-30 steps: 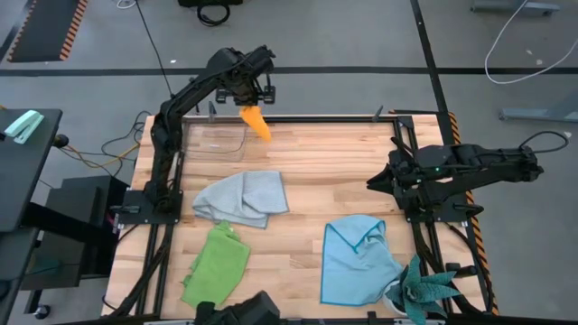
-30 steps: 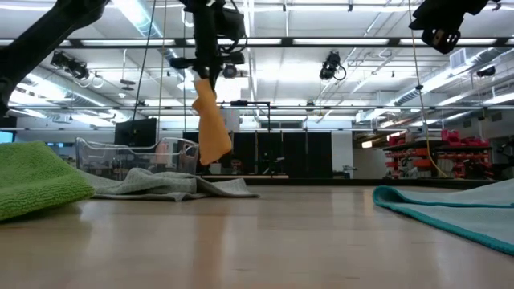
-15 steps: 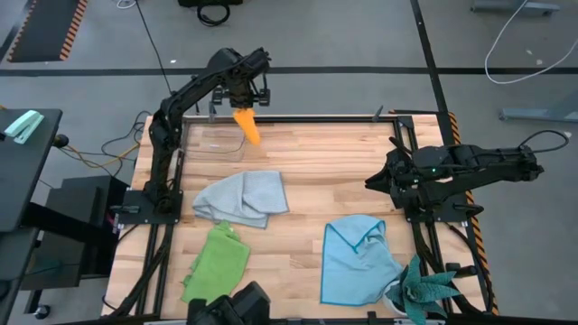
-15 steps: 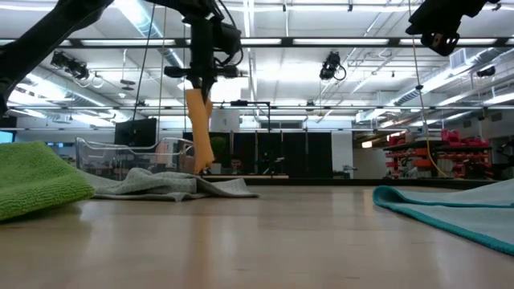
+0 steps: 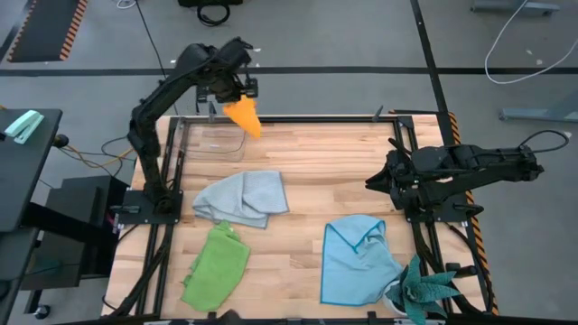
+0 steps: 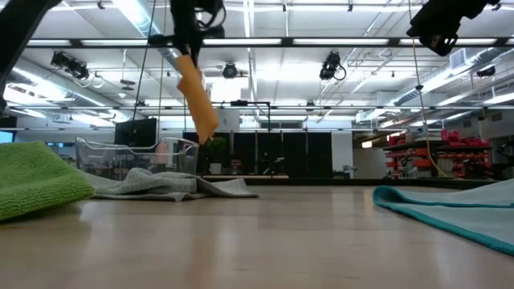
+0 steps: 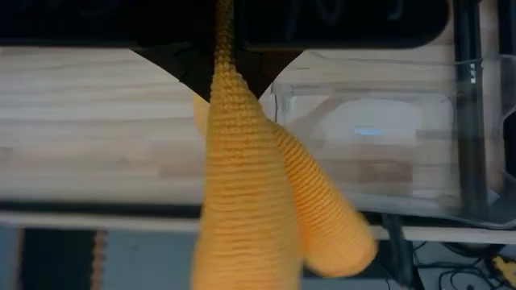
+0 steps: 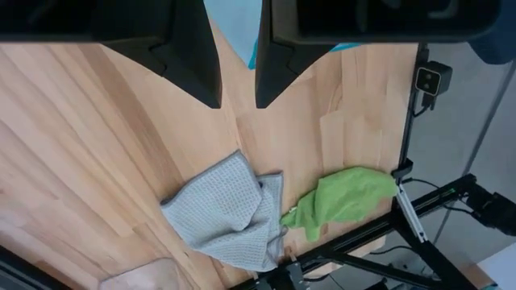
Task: Fold microfiber towels
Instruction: Put the orange microfiber cloth into the transparent bin
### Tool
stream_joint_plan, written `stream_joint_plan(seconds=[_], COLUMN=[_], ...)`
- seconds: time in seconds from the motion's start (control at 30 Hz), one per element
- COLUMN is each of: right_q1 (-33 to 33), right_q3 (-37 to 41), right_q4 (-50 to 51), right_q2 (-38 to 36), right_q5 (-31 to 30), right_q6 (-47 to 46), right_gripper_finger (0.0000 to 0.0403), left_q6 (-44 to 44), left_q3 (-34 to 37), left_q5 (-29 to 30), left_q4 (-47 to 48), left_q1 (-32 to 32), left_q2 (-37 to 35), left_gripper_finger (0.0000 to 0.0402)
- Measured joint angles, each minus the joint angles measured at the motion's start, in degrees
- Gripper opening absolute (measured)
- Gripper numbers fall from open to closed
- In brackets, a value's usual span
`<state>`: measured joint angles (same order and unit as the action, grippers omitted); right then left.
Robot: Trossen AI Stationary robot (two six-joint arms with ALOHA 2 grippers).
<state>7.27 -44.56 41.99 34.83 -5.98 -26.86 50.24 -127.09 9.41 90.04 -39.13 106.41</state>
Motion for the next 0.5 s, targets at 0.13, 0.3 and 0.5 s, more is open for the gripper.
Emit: stream_joint_plan(seconds=[0.13,0.3,0.5], right_q1=[0.0,0.0,0.0], right_q3=[0.0,0.0,0.0], right_q4=[0.0,0.0,-0.1], right_q2=[0.0,0.0,0.0], right_q5=[0.0,0.5,0.5], right_q6=[0.1,-0.4,-1.5], right_gripper_finger=[0.0085,0.0085,0.0085], left_q6=[1.0,1.3,1.9], left_q3=[0.0,5.9,20.3], left_q5=[0.7,0.8,0.4], left_q4=[0.0,-0.2,0.1], left_q1=[0.7,0.7,-0.7], left_q2=[-1.8,-2.2,-6.8], left_gripper_finger=[0.0010,0.0010,0.0010])
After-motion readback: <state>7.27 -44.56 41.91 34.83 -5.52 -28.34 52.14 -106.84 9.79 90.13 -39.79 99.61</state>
